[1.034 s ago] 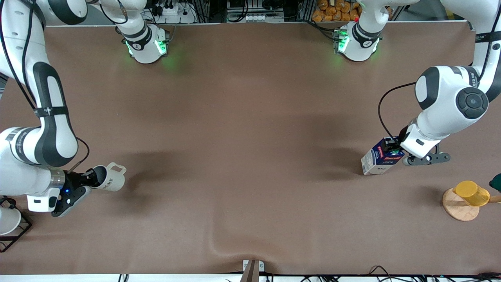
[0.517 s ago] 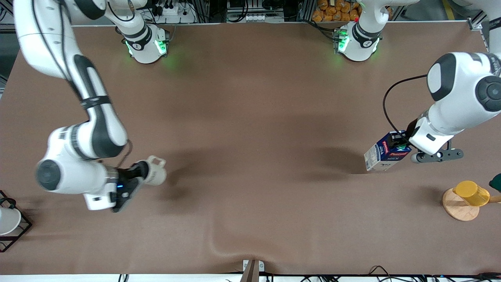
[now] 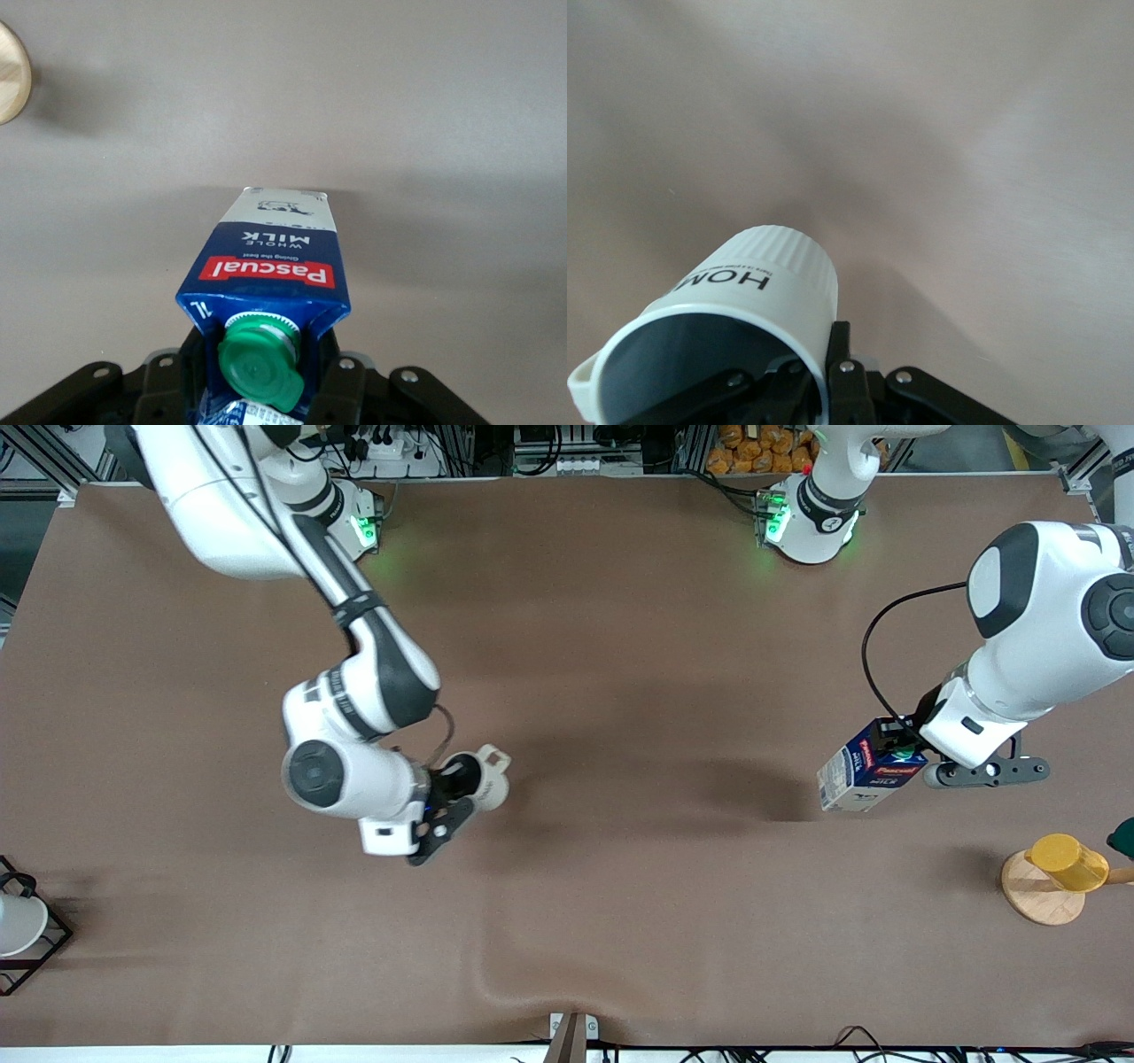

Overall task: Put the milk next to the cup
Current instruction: 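Carry the mug with the right gripper to the table middle and release it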

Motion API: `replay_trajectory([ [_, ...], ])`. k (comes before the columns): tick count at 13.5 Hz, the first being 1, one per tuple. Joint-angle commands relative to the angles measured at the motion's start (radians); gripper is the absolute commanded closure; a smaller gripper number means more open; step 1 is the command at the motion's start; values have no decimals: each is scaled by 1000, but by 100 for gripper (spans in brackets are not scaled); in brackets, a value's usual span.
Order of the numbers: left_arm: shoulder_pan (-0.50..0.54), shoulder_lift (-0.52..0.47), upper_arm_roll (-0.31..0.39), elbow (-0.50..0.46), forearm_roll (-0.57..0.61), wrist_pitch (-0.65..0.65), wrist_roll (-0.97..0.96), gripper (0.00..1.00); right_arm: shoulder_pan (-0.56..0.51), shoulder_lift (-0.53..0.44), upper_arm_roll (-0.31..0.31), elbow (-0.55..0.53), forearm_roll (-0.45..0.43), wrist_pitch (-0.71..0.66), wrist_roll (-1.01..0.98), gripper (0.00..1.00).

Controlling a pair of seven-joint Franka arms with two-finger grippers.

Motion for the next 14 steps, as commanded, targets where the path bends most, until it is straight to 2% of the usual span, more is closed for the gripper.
replay_trajectory([
  [1, 2, -9, -8, 10, -13, -22, -12, 51, 51, 18, -10, -7, 27, 55, 139, 100],
  [6, 4, -15, -34, 7, -13, -23, -29, 51, 163, 47, -19, -10, -1, 111, 499, 100],
  [8, 2, -17, -42, 8, -13, -35, -37, 51, 203, 67, -19, -10, -92, 135, 630, 100],
  [11, 2, -15, -84, 10, -13, -37, -86, 51, 254, 105, -20, -8, -143, 171, 821, 100],
  [14, 4, -15, -147, 11, -13, -42, -188, 52, 255, 116, -20, -8, -166, 188, 874, 100],
])
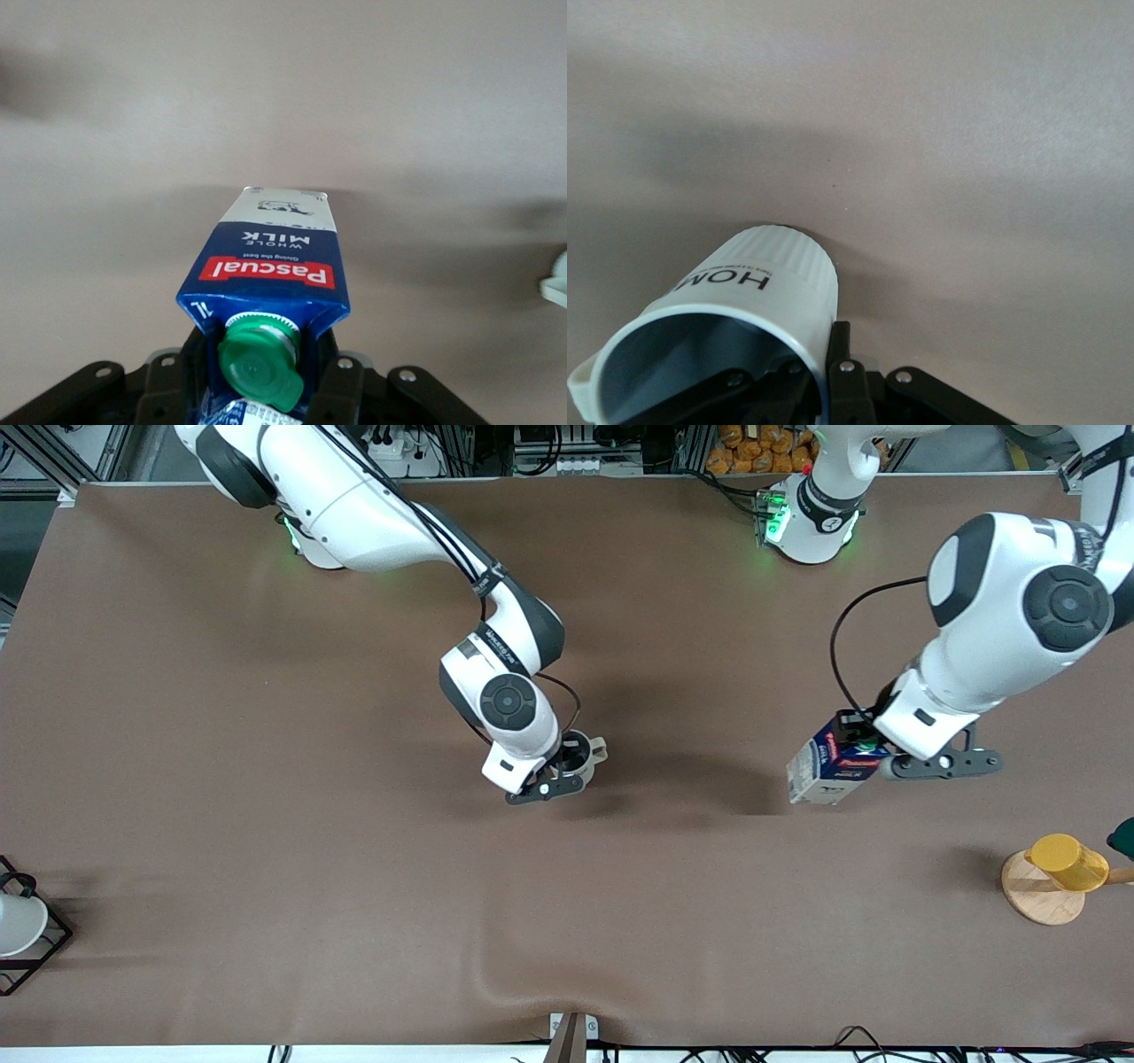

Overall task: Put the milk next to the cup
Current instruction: 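Carry the mug with the right gripper to the table middle and release it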

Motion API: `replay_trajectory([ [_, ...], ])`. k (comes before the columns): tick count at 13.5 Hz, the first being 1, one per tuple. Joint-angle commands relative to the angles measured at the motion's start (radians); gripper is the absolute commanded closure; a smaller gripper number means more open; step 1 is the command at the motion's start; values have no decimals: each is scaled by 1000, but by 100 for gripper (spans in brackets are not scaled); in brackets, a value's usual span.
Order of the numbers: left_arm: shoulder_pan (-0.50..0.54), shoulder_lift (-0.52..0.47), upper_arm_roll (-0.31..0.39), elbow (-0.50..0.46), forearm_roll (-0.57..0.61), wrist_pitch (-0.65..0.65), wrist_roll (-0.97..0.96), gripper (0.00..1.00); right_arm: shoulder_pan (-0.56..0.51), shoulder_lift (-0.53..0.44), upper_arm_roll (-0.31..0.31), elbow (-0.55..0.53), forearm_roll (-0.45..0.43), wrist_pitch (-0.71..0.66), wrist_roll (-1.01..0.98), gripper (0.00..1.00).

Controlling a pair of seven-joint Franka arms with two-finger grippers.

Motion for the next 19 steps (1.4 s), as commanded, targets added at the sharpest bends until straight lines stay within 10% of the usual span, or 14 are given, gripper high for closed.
replay_trajectory([
  [1, 3, -10, -51, 6, -13, -24, -88, 52, -2, 9, -10, 12, -19, 8, 49, 98],
  [2, 3, -5, -68, 6, -13, -24, -103, 52, -10, 10, -10, 13, -19, 10, 60, 85],
  [4, 3, -8, -82, 4, -15, -26, -99, 52, -22, 9, -14, 13, -18, 18, 69, 0],
  [11, 2, -14, -142, 35, -39, -141, -100, 52, -83, -157, -5, 13, -2, -123, 53, 0],
  [19, -119, 109, -282, 144, -108, -143, -439, 52, -426, -494, -13, -115, 44, -491, -528, 0],
])
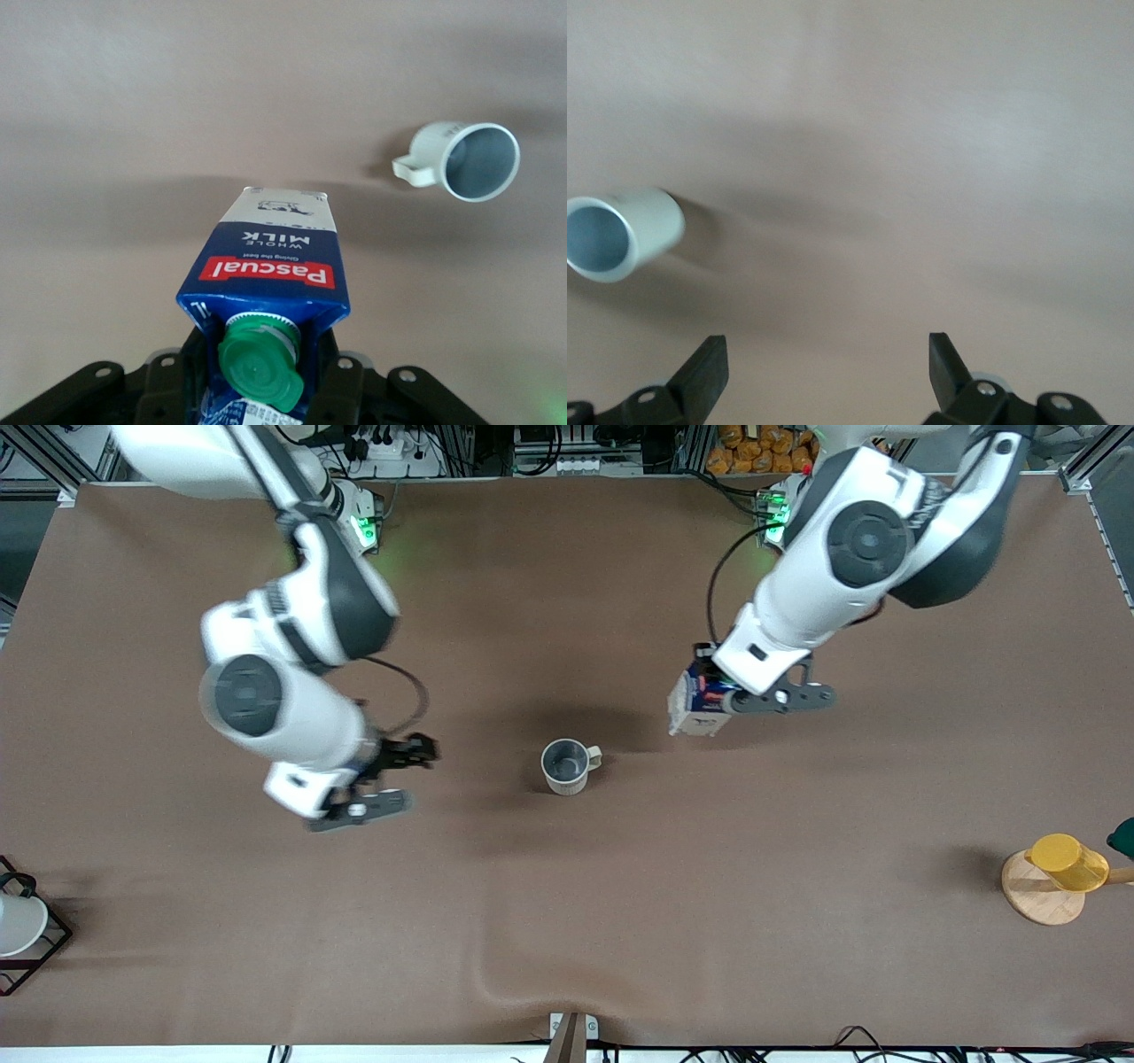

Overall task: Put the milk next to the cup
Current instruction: 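Carry the mug with the right gripper to the table middle and release it, then carry the milk carton with the left gripper over beside the mug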

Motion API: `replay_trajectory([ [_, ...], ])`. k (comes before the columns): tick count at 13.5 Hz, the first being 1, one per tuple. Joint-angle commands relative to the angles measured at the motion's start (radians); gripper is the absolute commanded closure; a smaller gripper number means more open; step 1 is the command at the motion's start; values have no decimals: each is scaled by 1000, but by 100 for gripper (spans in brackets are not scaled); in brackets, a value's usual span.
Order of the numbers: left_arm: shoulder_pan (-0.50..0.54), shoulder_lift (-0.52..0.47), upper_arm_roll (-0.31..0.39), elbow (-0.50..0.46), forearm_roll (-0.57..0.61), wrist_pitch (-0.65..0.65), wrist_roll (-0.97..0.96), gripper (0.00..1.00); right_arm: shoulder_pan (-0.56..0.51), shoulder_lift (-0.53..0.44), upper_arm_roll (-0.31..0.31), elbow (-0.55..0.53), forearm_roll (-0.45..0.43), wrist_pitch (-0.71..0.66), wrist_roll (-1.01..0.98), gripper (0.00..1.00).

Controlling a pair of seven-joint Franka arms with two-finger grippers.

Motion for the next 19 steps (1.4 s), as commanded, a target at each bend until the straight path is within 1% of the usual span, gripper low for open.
replay_trajectory([
  [1, -112, 120, -3, 110, -6, -14, -161, 52, -123, -156, 12, -106, 20, -79, -149, 0],
  [2, -143, 158, -2, 144, -5, -14, -220, 52, -167, -193, 12, -118, 20, -94, -178, 0],
  [3, -177, 198, -2, 184, -2, -12, -269, 52, -188, -234, -8, -124, 18, -122, -206, 0],
  [4, -208, 235, 1, 221, 8, -14, -298, 53, -168, -276, -81, -123, 18, -154, -212, 0],
  [5, -235, 258, 6, 238, 41, -12, -308, 53, -121, -319, -148, -124, 14, -180, -208, 0],
  [6, -252, 275, 6, 243, 73, -12, -312, 53, -90, -347, -201, -127, 11, -192, -202, 0],
  [7, -265, 292, 6, 252, 84, -11, -323, 53, -99, -379, -209, -129, 9, -200, -199, 0],
  [10, -298, 341, 9, 298, 120, 1, -328, 54, -175, -419, -198, -126, 9, -249, -169, 0],
  [12, -308, 362, 12, 304, 124, 34, -328, 54, -226, -449, -186, -124, 9, -278, -168, 0],
  [13, -308, 373, 15, 304, 126, 49, -328, 54, -250, -454, -166, -117, 8, -304, -139, 0],
  [15, -332, 391, 30, 304, 130, 95, -326, 54, -306, -469, -64, -115, 3, -333, -3, 0],
  [16, -360, 395, 56, 306, 161, 106, -325, 54, -312, -471, -40, -115, -6, -338, 33, 0],
  [18, -406, 414, 96, 307, 179, 126, -325, 54, -314, -470, -52, -106, -8, -338, 21, 0],
  [19, -421, 421, 110, 312, 181, 133, -325, 54, -312, -468, -69, -104, -8, -335, -14, 0],
])
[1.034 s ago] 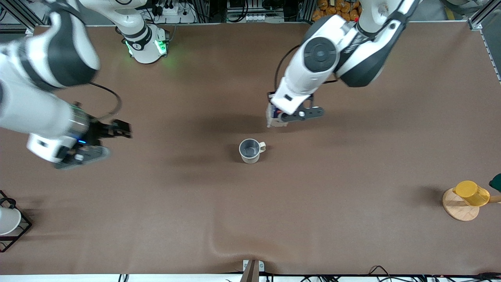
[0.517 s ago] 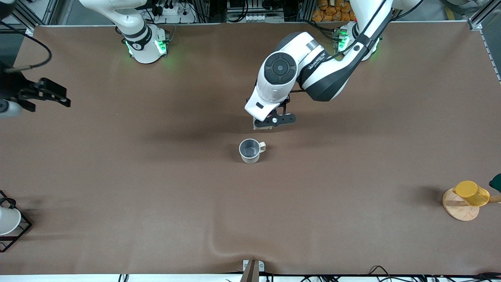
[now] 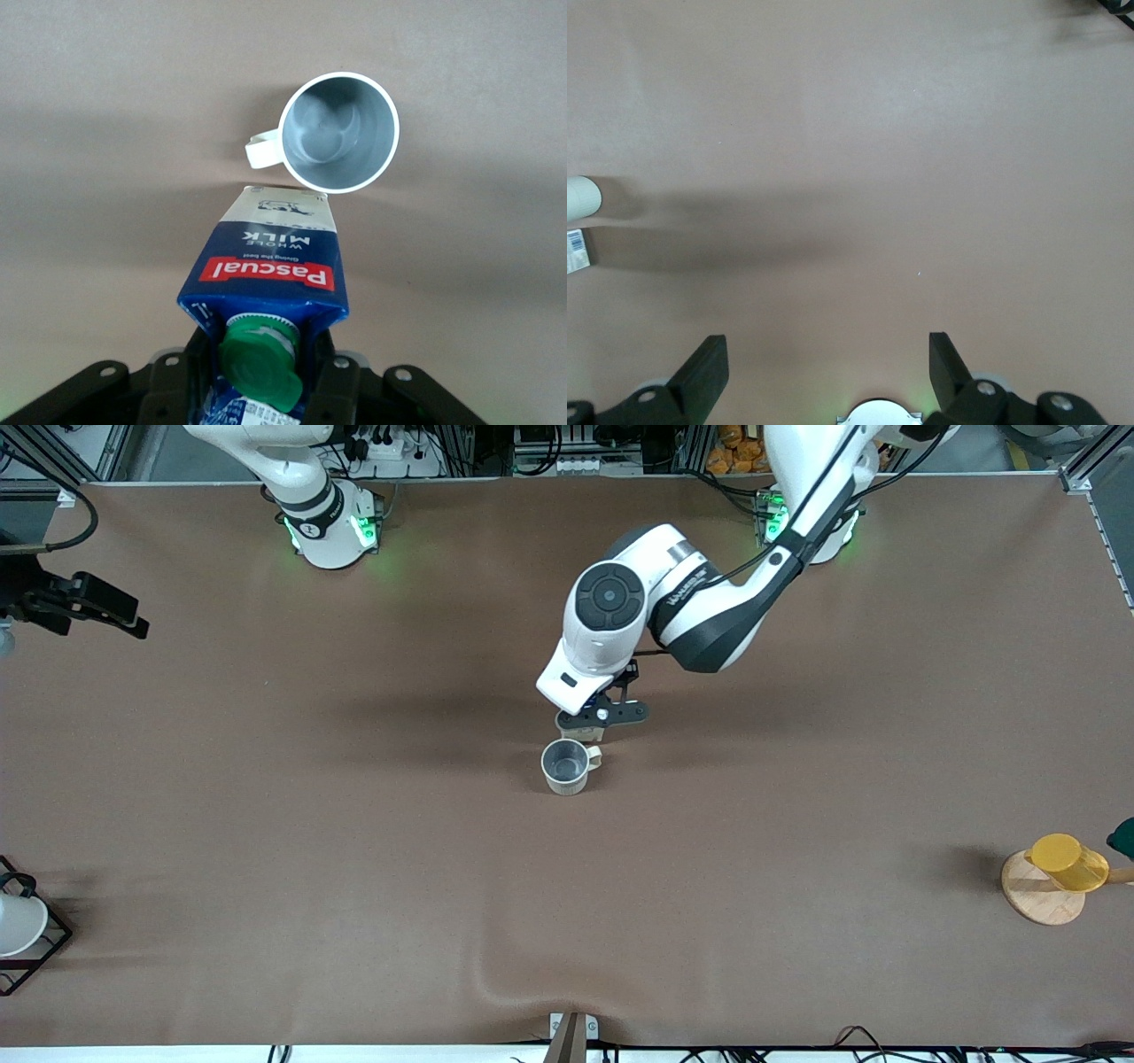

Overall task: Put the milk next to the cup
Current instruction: 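Carry the milk carton with the left gripper over beside the mug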

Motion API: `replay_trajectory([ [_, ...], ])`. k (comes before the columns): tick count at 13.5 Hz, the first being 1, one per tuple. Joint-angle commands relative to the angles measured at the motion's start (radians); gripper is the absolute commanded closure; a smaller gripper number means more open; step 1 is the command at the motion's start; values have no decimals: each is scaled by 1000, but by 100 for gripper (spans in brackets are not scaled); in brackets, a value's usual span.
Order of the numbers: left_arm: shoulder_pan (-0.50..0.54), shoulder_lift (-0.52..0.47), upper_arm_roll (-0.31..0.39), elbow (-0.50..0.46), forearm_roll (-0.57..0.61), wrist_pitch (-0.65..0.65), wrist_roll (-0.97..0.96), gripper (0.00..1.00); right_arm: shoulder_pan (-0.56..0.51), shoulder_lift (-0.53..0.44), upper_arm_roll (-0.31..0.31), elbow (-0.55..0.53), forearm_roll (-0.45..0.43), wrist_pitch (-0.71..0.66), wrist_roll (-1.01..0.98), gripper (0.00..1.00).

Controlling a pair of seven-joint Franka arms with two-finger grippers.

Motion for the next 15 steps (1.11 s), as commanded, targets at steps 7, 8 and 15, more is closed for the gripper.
replay_trajectory([
  [7, -64, 58, 51, 49, 45, 66, -14, 54, -45, -12, -6, -18, 5, 22, -81, 0],
  [8, -64, 61, 51, 49, 54, 69, -16, 54, -45, -11, -6, -18, 7, 22, -81, 0],
  [15, -64, 65, 51, 49, 59, 86, -20, 0, -41, -22, -6, -17, -4, 27, -81, 0],
])
